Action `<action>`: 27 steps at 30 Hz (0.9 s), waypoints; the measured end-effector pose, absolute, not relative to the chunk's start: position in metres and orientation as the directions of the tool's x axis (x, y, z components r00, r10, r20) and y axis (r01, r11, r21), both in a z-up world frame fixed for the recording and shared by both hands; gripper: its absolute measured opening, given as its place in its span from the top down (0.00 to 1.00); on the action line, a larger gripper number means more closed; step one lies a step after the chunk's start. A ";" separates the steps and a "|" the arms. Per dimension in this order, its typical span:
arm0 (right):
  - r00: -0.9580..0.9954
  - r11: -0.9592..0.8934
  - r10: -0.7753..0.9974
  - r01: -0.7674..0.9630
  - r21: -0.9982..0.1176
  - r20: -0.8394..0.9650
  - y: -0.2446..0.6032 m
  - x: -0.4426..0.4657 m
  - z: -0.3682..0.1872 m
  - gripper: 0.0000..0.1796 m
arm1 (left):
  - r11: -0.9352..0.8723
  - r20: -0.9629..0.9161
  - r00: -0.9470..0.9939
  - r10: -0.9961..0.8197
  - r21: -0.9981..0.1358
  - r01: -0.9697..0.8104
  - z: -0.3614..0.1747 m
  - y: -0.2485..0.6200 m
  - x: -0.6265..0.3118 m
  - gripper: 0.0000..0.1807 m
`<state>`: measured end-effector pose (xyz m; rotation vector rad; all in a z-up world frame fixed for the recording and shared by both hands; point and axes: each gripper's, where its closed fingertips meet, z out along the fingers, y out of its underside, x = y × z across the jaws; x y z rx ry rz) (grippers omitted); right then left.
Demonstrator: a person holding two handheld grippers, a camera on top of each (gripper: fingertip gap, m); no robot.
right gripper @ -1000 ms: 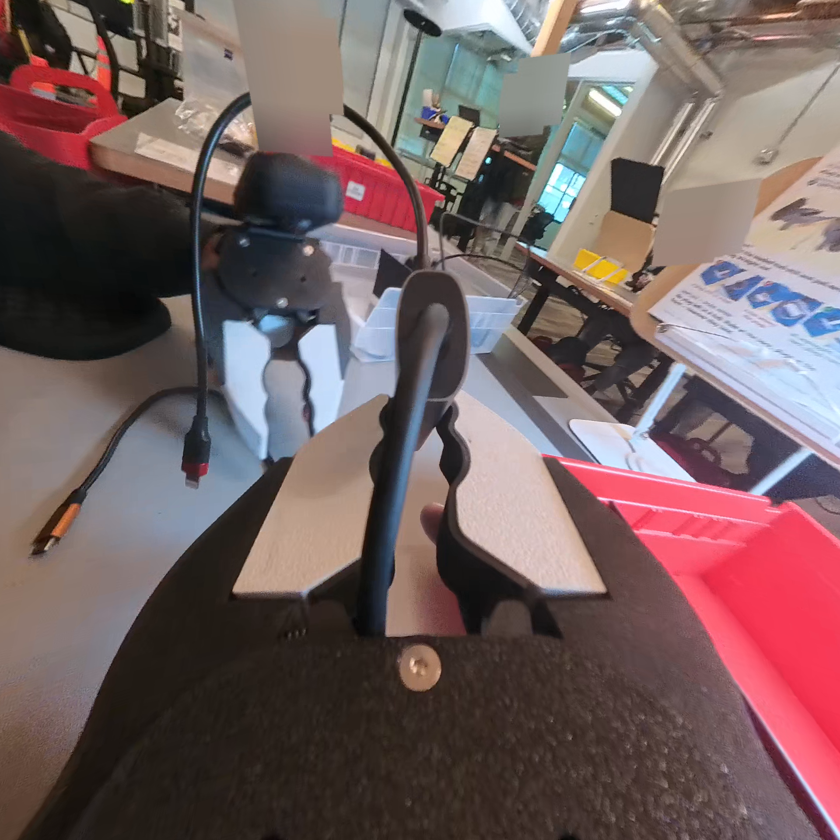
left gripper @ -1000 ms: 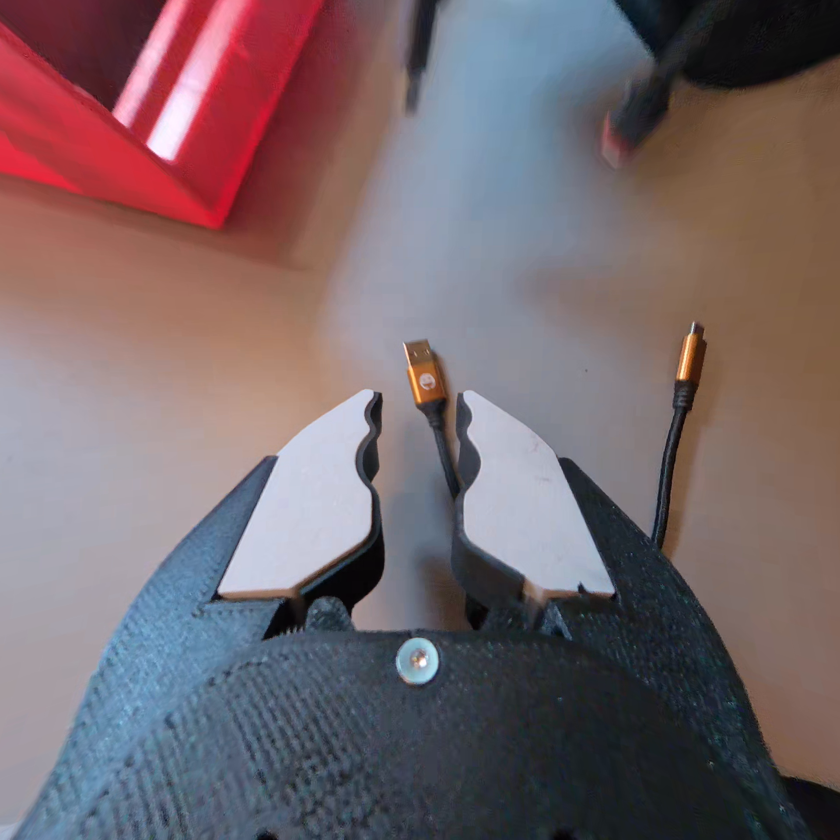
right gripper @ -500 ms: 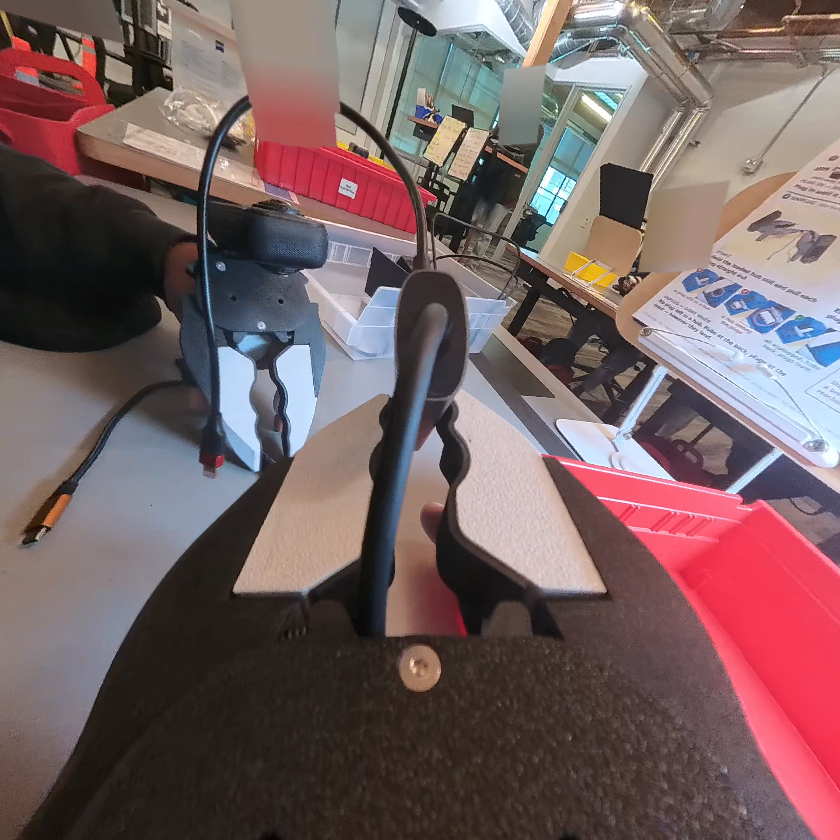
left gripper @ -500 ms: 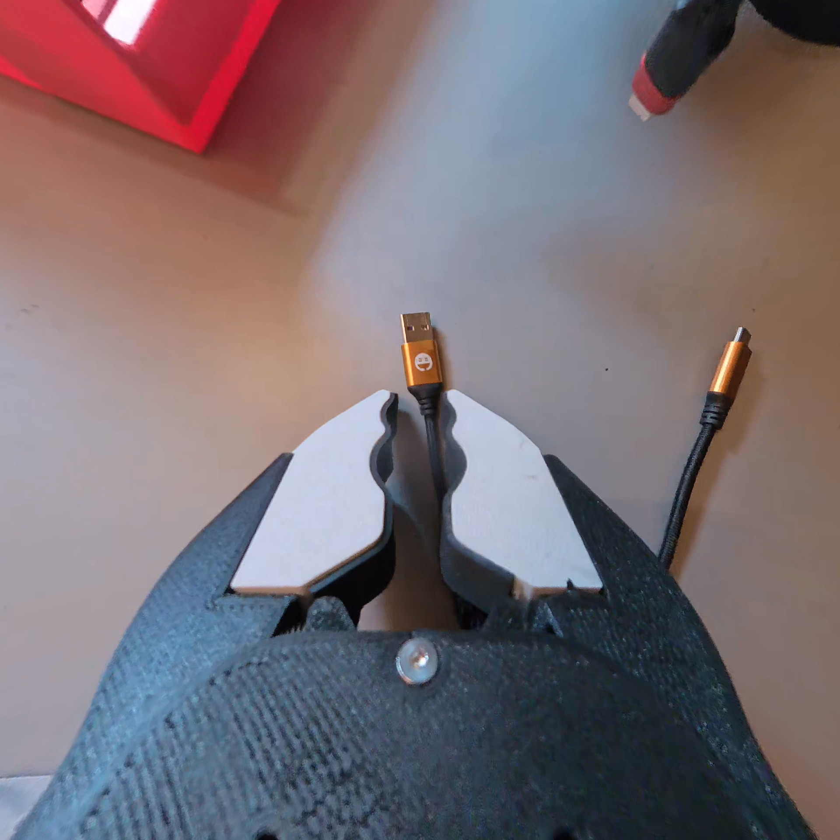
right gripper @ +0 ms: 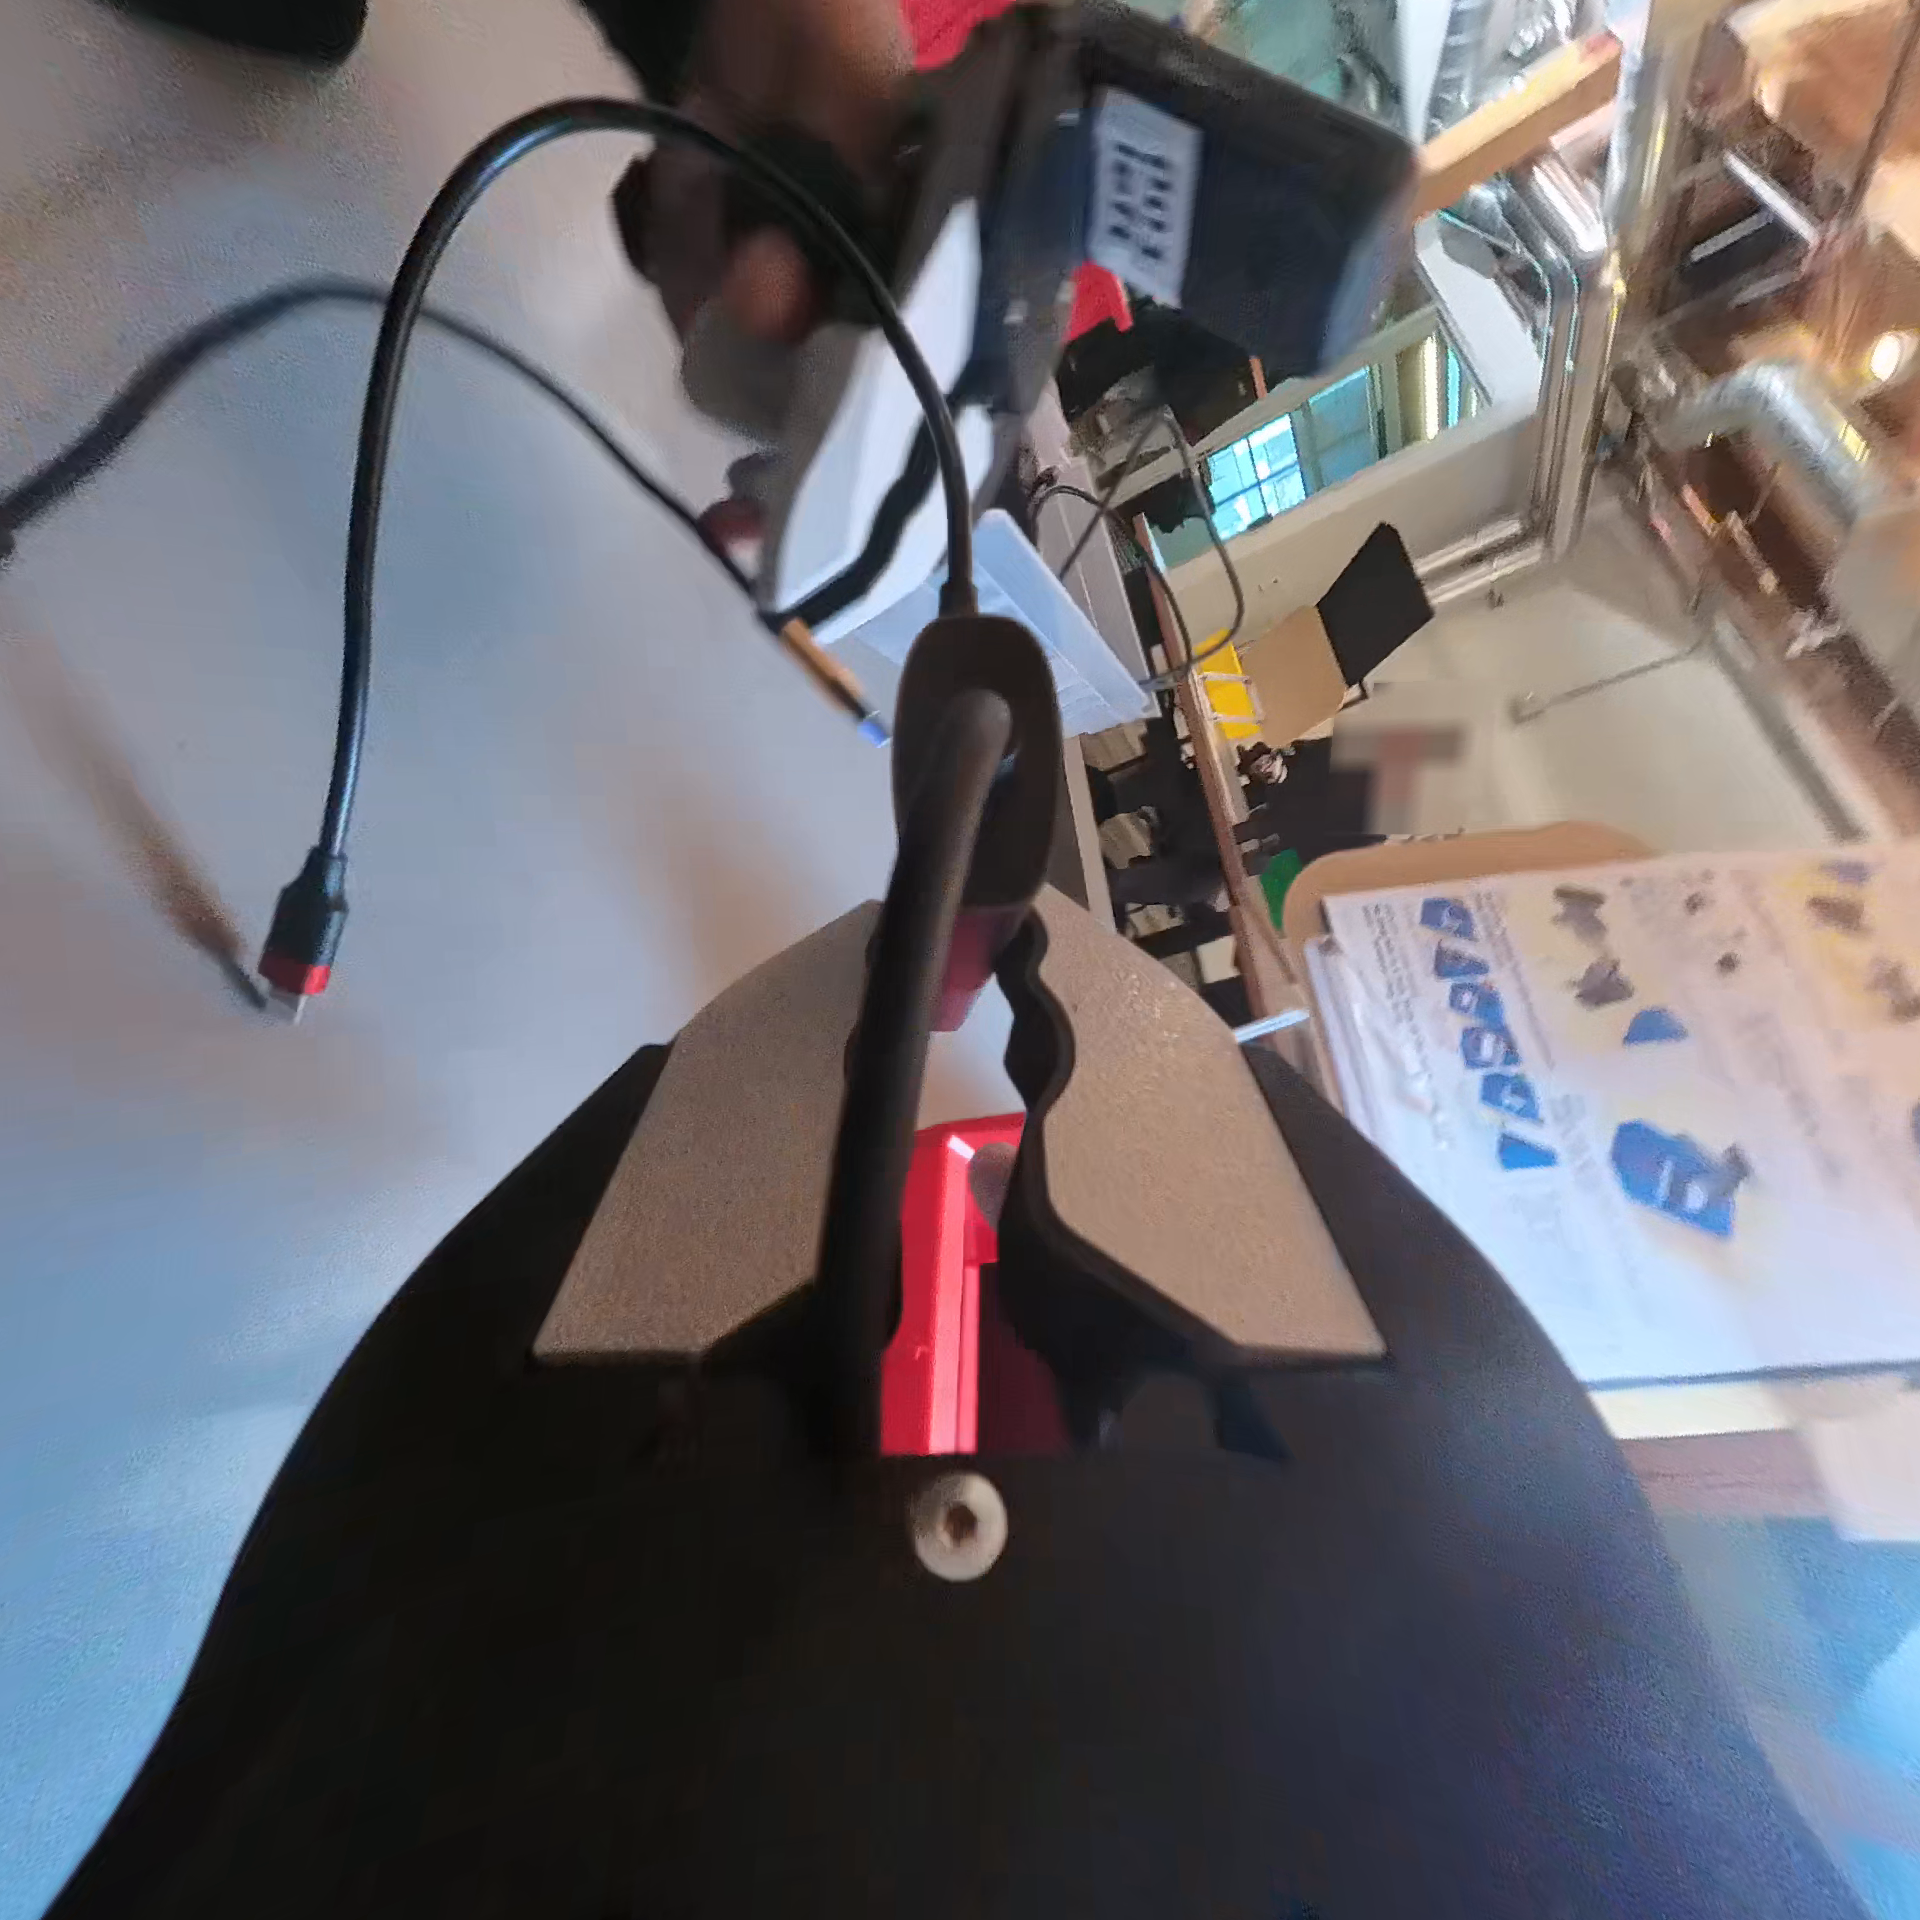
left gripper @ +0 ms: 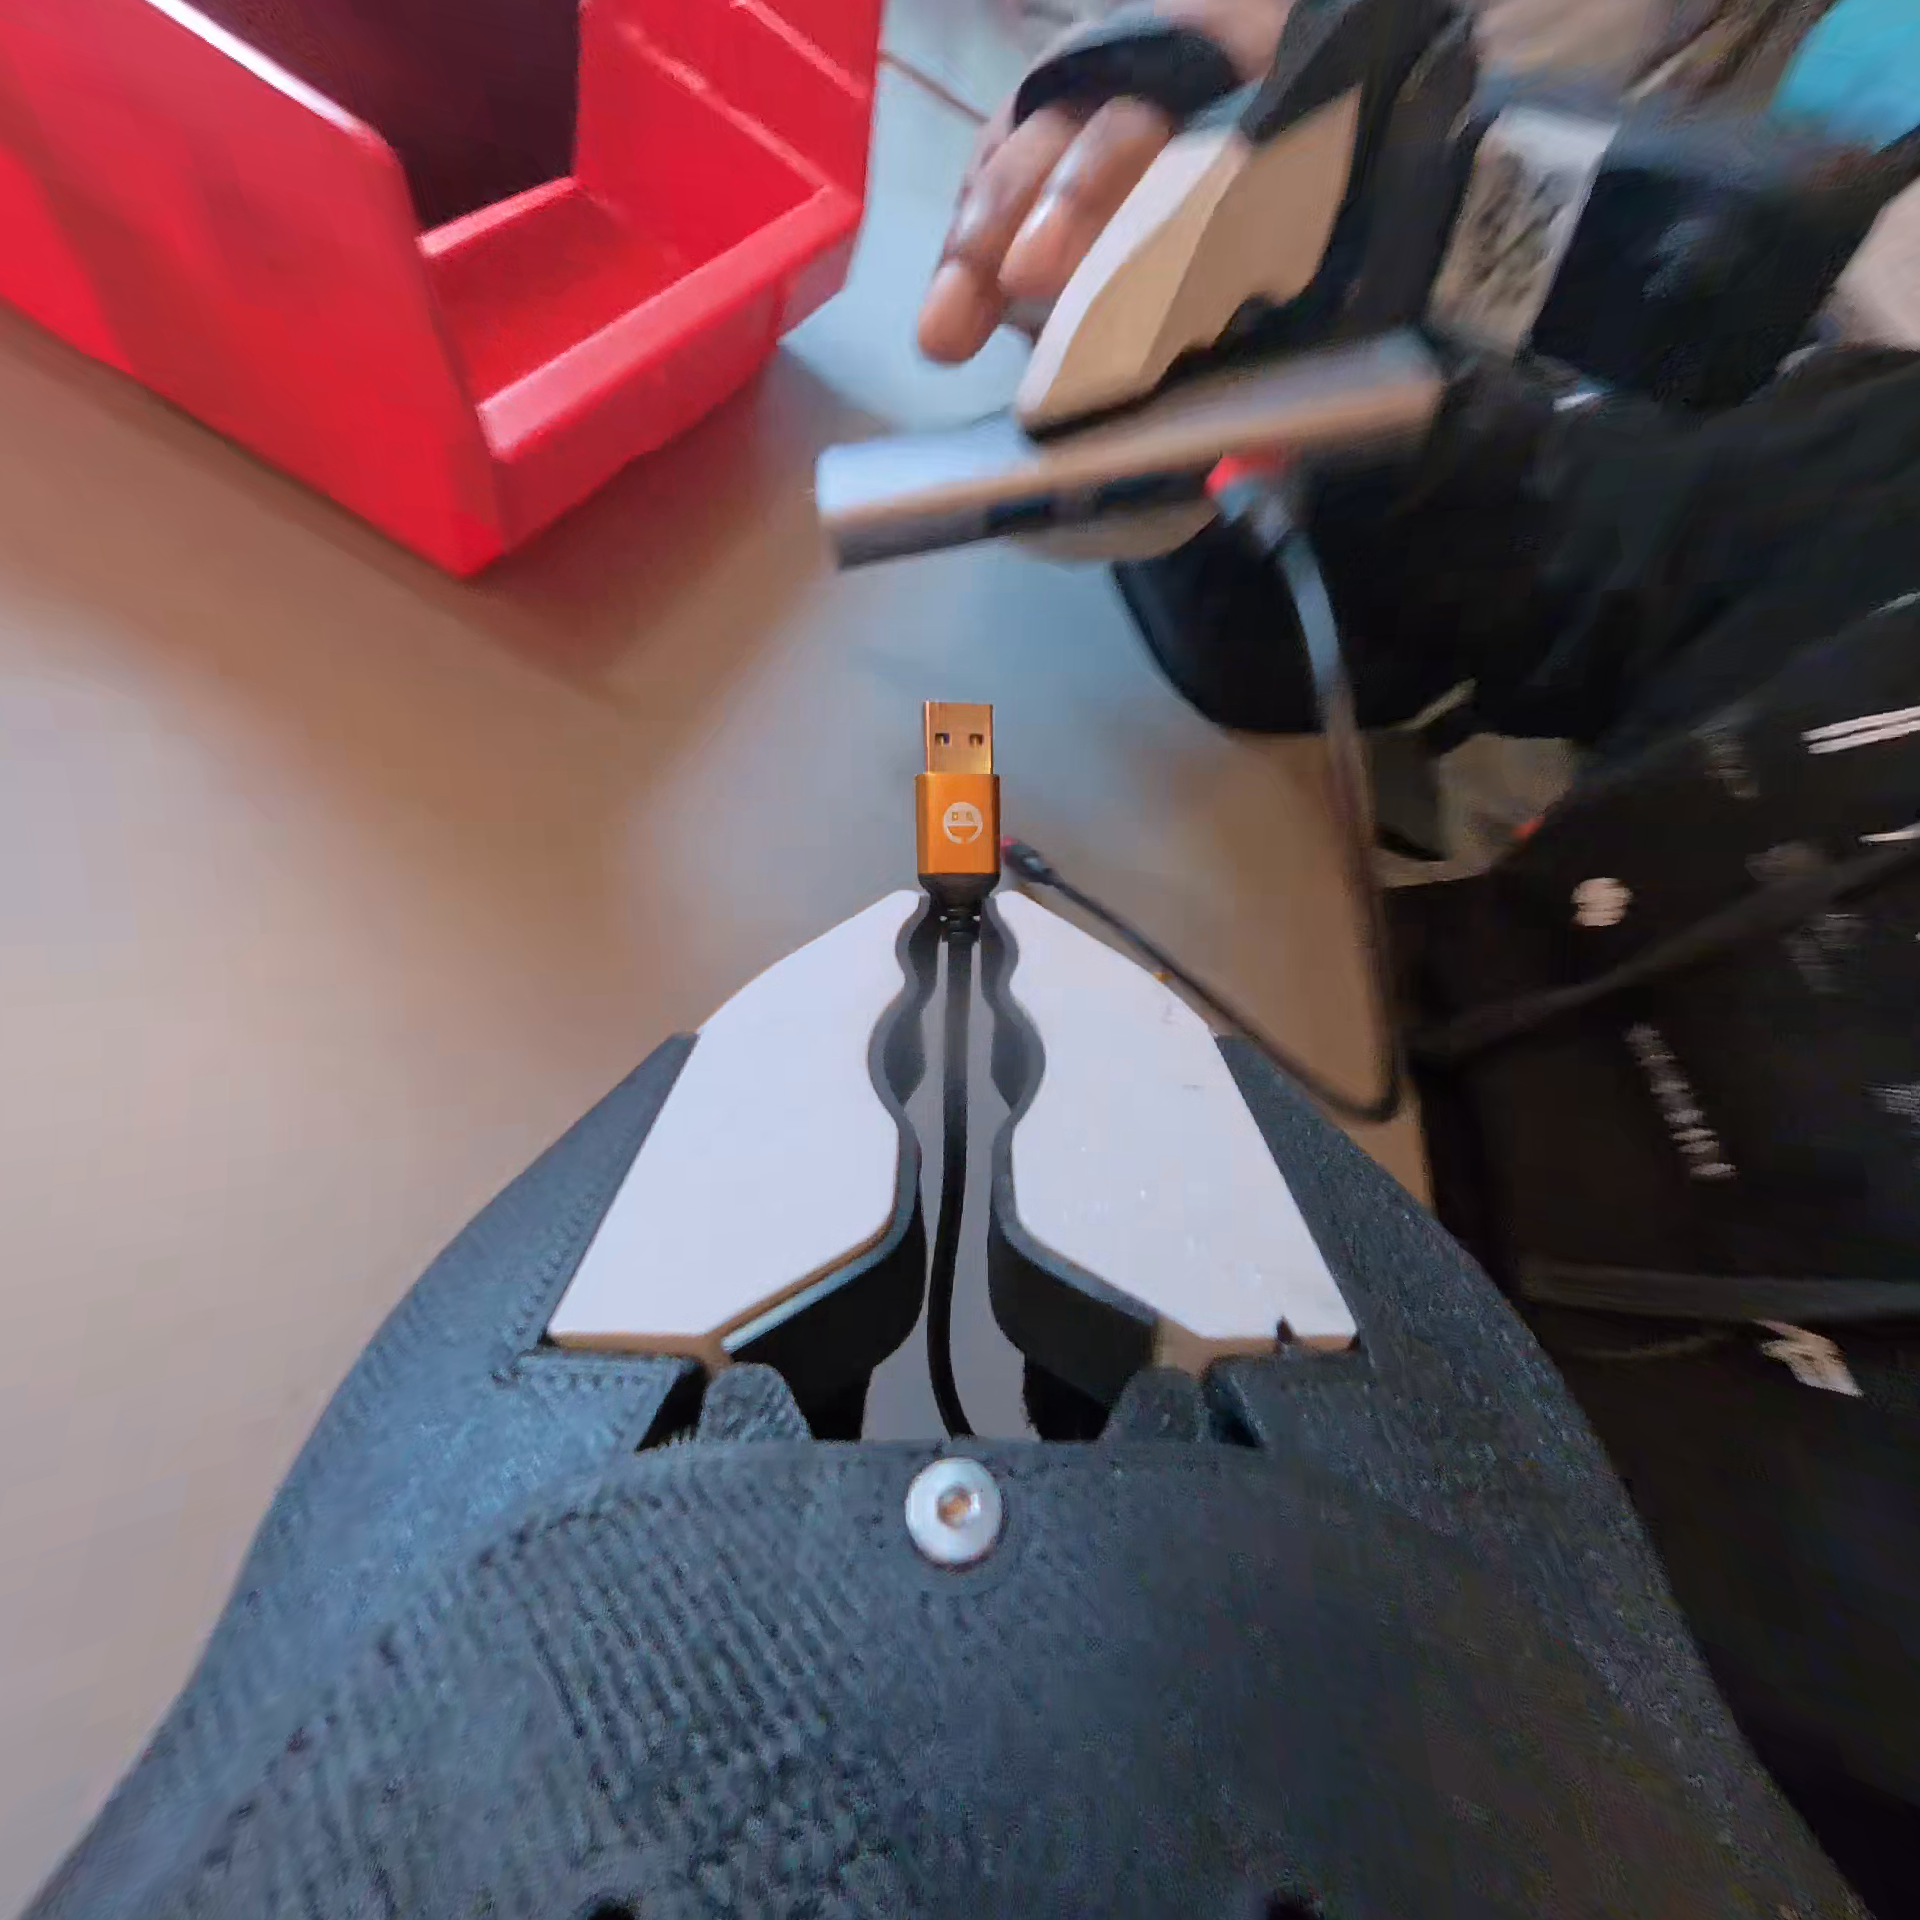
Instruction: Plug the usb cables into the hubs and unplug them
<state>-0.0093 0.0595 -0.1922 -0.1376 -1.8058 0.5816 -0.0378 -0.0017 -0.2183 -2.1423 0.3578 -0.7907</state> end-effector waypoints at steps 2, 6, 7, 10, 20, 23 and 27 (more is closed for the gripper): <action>-0.303 0.906 0.287 -0.222 -0.360 0.909 0.048 -0.011 -0.201 0.90 | -0.648 0.478 0.715 -0.510 -0.760 0.045 -0.214 -0.007 -0.030 0.96; -0.273 0.944 0.153 -0.244 -0.222 0.950 0.033 -0.015 -0.214 0.90 | -0.715 0.553 0.664 -0.503 -0.697 0.040 -0.227 -0.014 -0.019 0.96; -0.280 0.946 0.131 -0.250 -0.204 0.951 0.030 -0.015 -0.219 0.90 | -0.726 0.559 0.661 -0.502 -0.687 0.030 -0.231 -0.015 -0.017 0.96; -0.293 0.955 0.081 -0.252 -0.159 0.953 0.024 -0.018 -0.230 0.90 | -0.751 0.576 0.644 -0.503 -0.660 0.004 -0.239 -0.019 -0.013 0.96; -0.334 0.967 0.016 -0.235 -0.100 0.943 0.020 -0.023 -0.252 0.90 | -0.815 0.602 0.650 -0.464 -0.578 -0.045 -0.259 -0.025 -0.010 0.96; -0.350 0.964 0.003 -0.249 -0.096 0.937 0.017 -0.021 -0.255 0.90 | -0.826 0.613 0.642 -0.460 -0.561 -0.056 -0.263 -0.027 -0.009 0.96; -0.348 0.958 -0.013 -0.272 -0.088 0.937 0.010 -0.017 -0.256 0.90 | -0.835 0.616 0.633 -0.470 -0.543 -0.091 -0.266 -0.032 -0.003 0.96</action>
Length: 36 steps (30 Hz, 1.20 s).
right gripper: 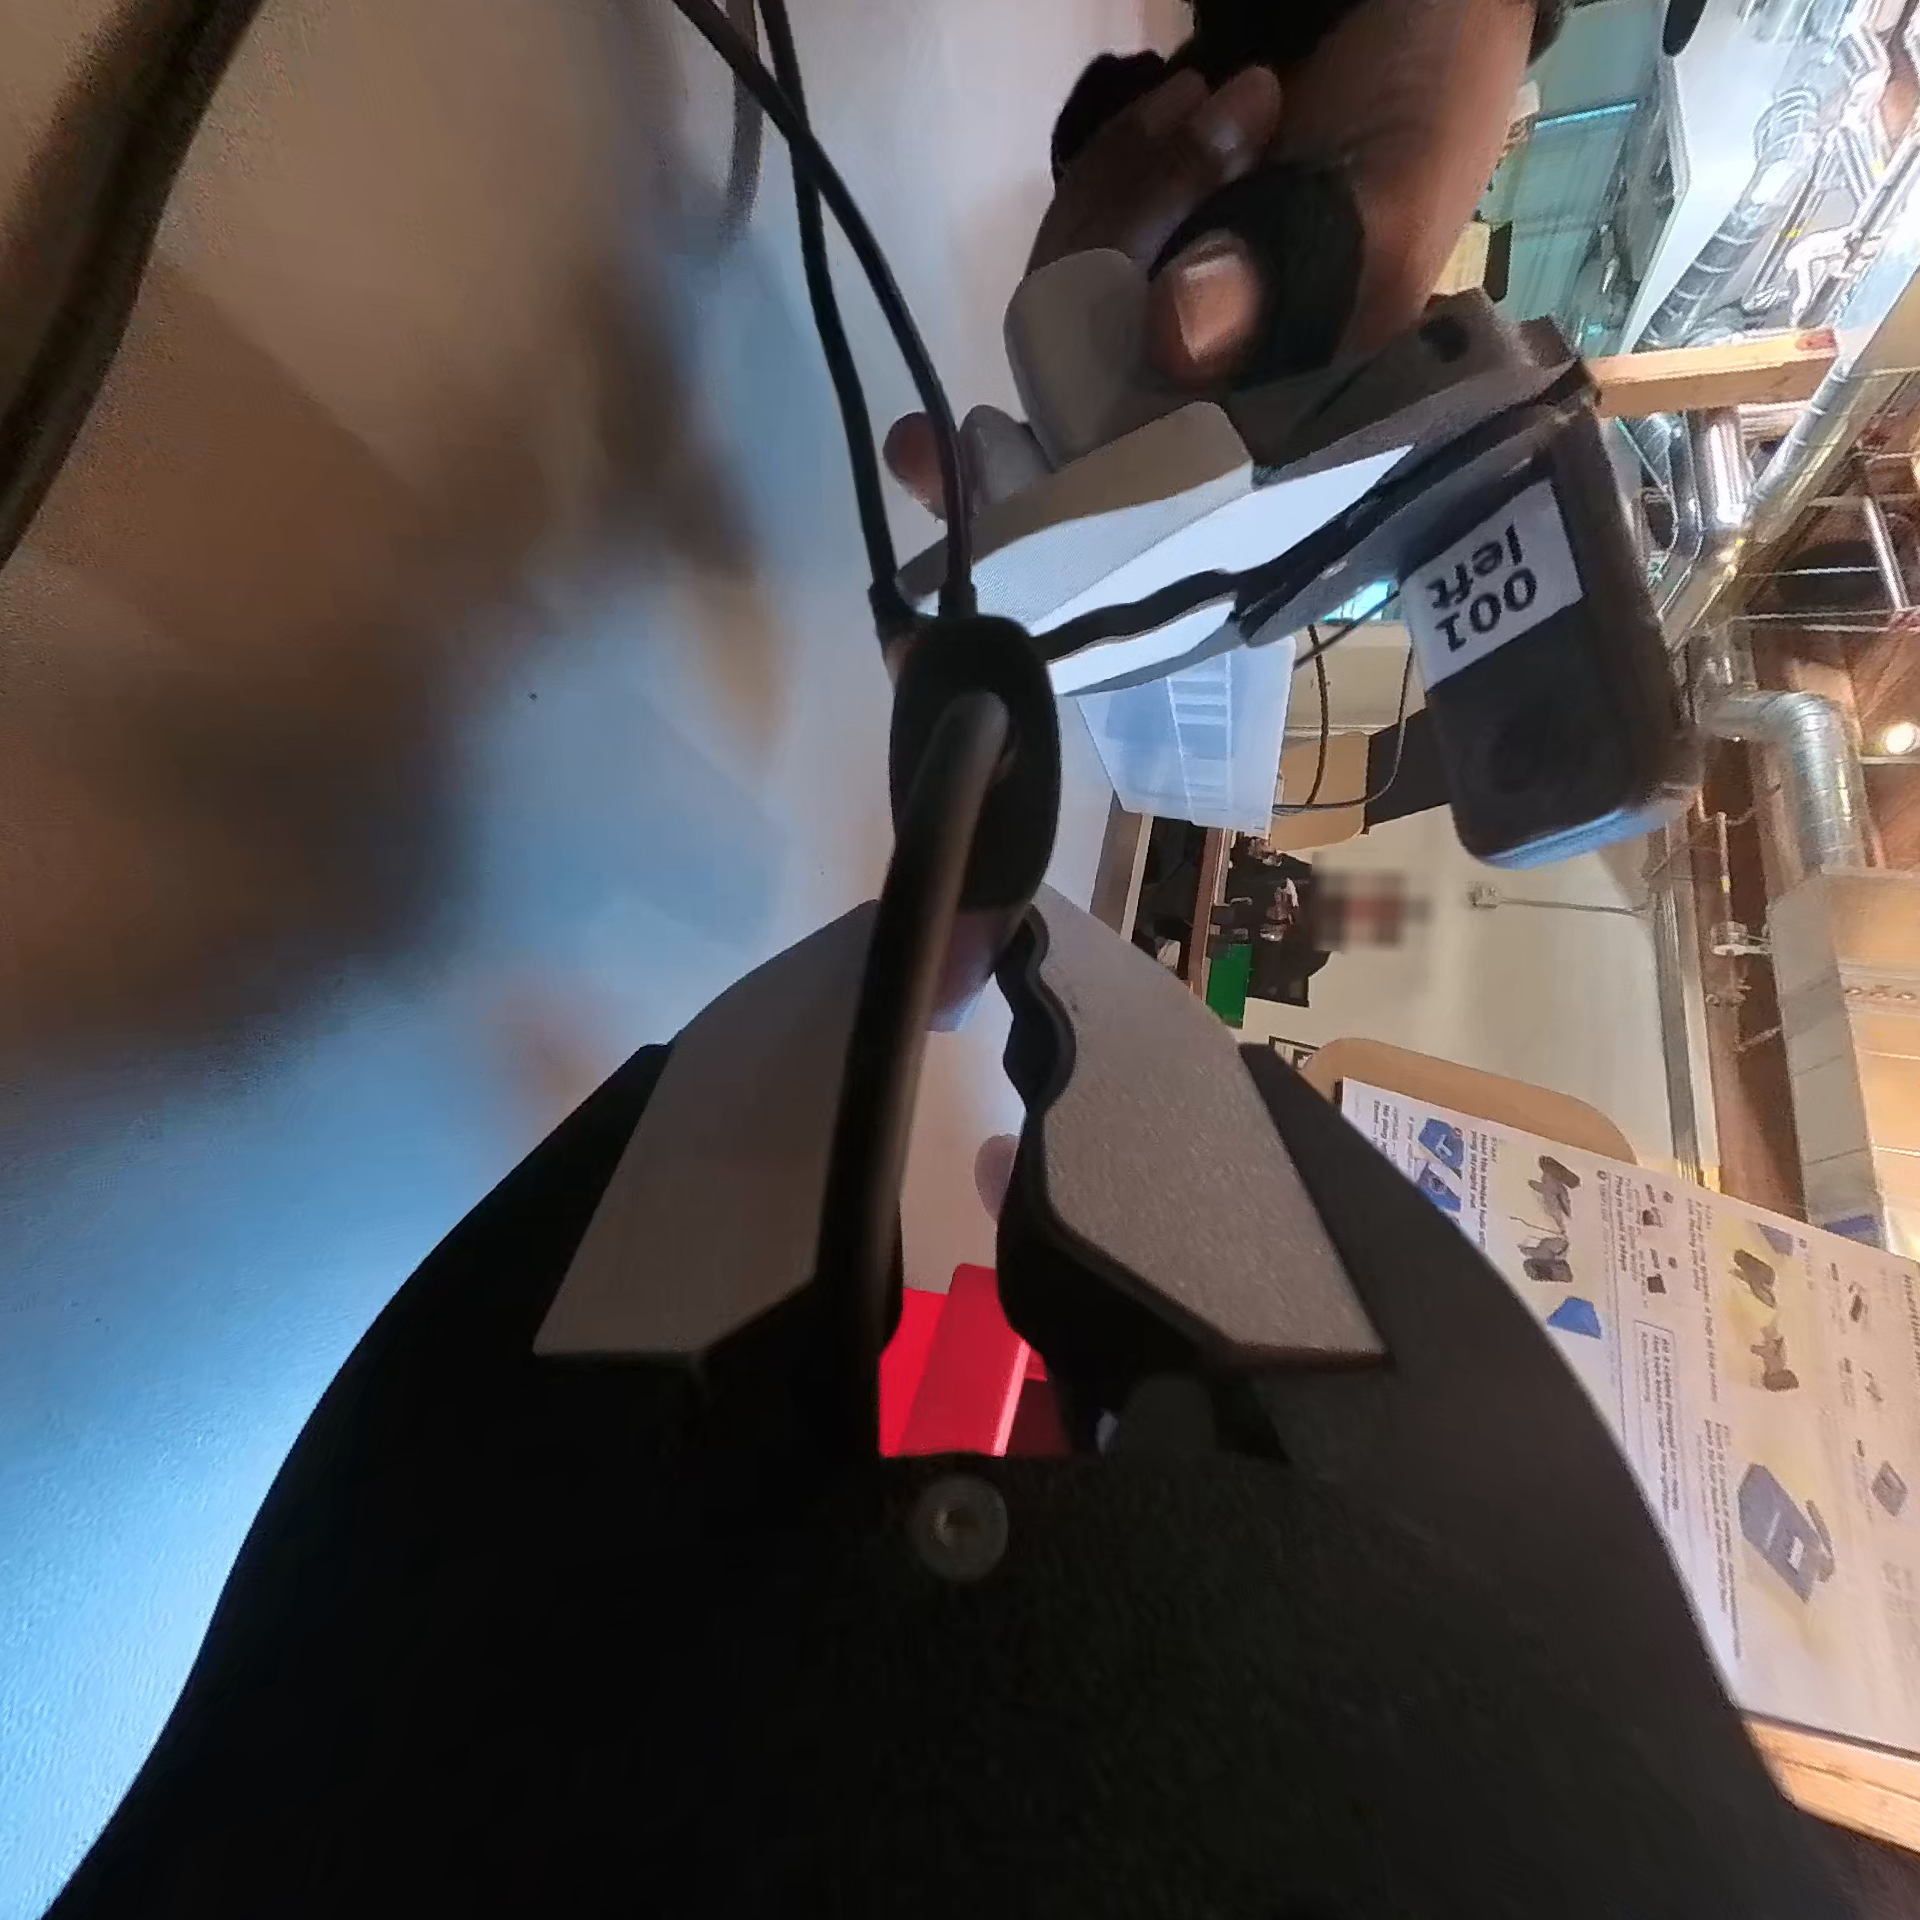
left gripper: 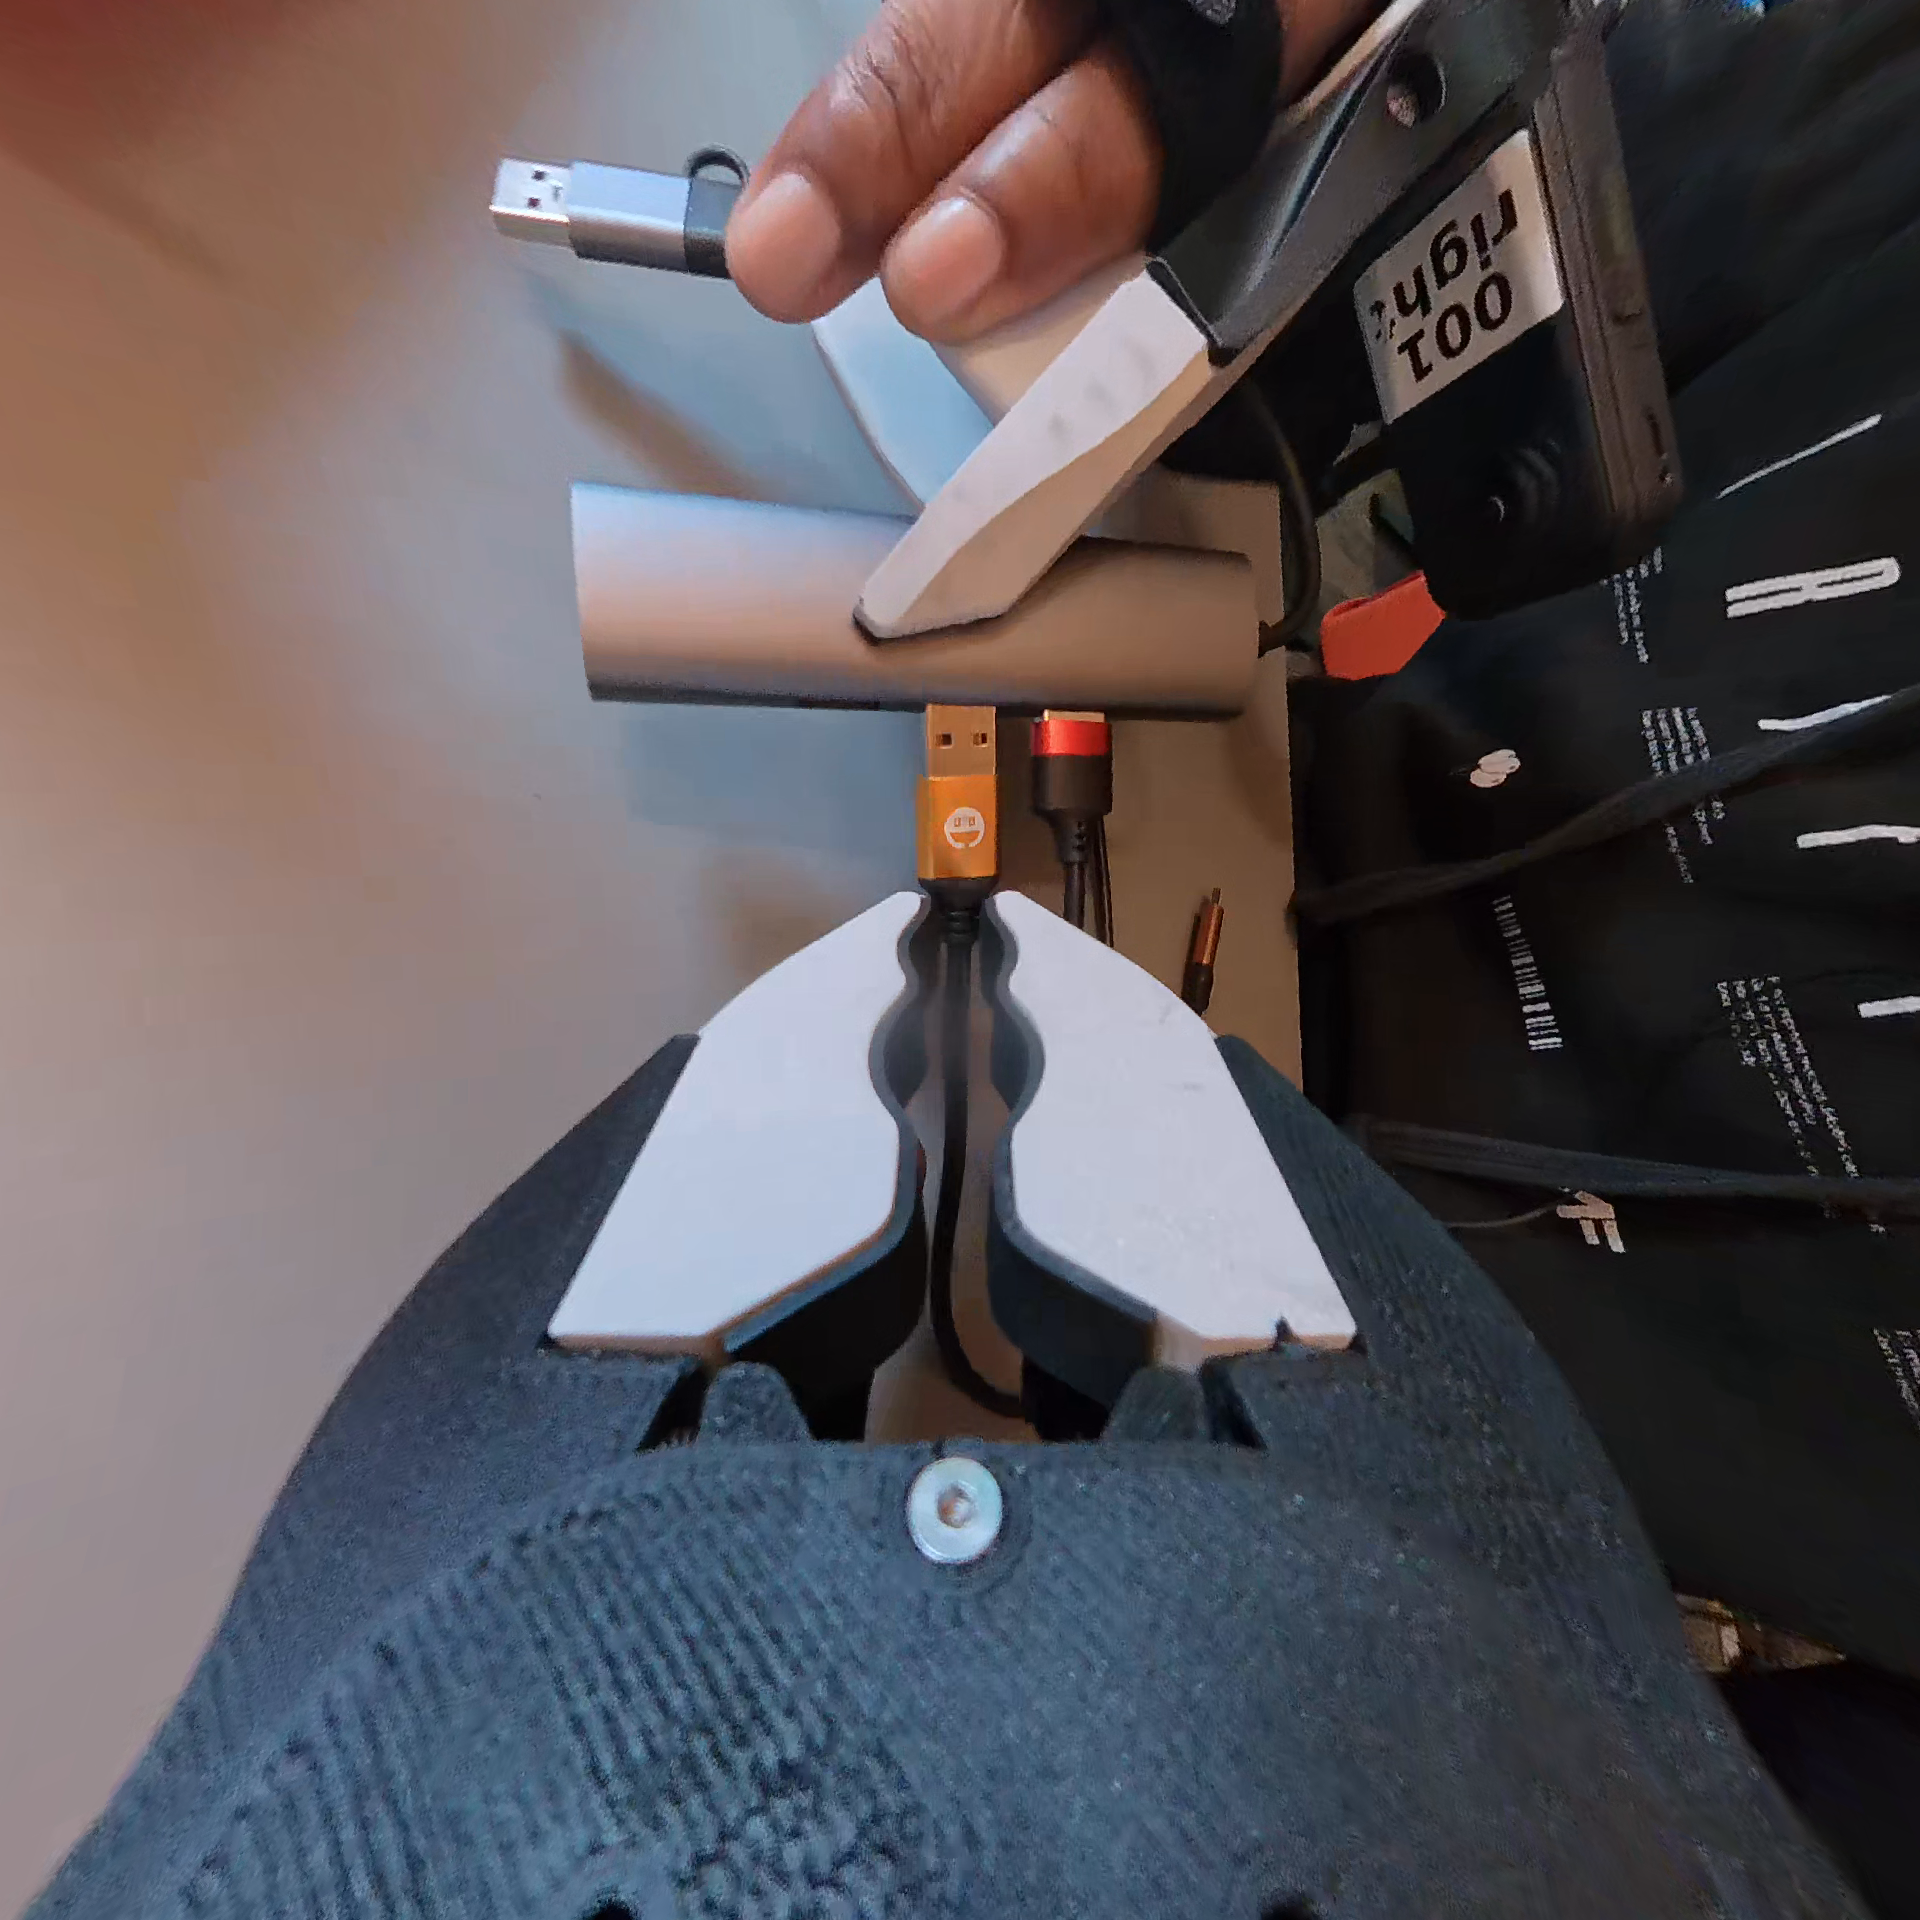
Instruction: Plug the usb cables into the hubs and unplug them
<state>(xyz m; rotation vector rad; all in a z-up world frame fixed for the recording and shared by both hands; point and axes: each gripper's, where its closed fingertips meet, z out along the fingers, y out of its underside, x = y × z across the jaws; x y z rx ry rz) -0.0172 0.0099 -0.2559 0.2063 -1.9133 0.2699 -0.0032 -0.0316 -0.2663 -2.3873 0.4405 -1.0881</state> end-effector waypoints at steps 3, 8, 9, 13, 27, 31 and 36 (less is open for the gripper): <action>-0.348 0.958 -0.009 -0.273 -0.092 0.938 0.010 -0.016 -0.254 0.90 | -0.829 0.651 0.594 -0.472 -0.557 -0.049 -0.261 -0.030 0.000 0.96; -0.352 0.959 0.011 -0.262 -0.110 0.936 0.014 -0.012 -0.253 0.91 | -0.793 0.675 0.553 -0.488 -0.607 0.042 -0.245 -0.022 -0.005 0.97; -0.348 0.960 0.017 -0.256 -0.112 0.937 0.015 -0.012 -0.252 0.90 | -0.792 0.666 0.565 -0.487 -0.609 0.034 -0.247 -0.021 -0.004 0.97; -0.319 0.953 0.099 -0.242 -0.182 0.943 0.018 -0.012 -0.239 0.90 | -0.775 0.669 0.550 -0.500 -0.629 0.060 -0.244 -0.018 -0.001 0.97; -0.313 0.954 0.065 -0.259 -0.151 0.948 0.018 -0.006 -0.234 0.90 | -0.762 0.705 0.498 -0.506 -0.635 0.125 -0.236 -0.015 -0.002 0.97; -0.306 0.956 0.084 -0.244 -0.163 0.948 0.021 -0.006 -0.233 0.90 | -0.759 0.705 0.506 -0.497 -0.636 0.139 -0.237 -0.013 -0.002 0.97; -0.314 0.957 0.098 -0.232 -0.176 0.944 0.023 -0.006 -0.234 0.90 | -0.756 0.712 0.505 -0.487 -0.634 0.165 -0.236 -0.010 -0.003 0.97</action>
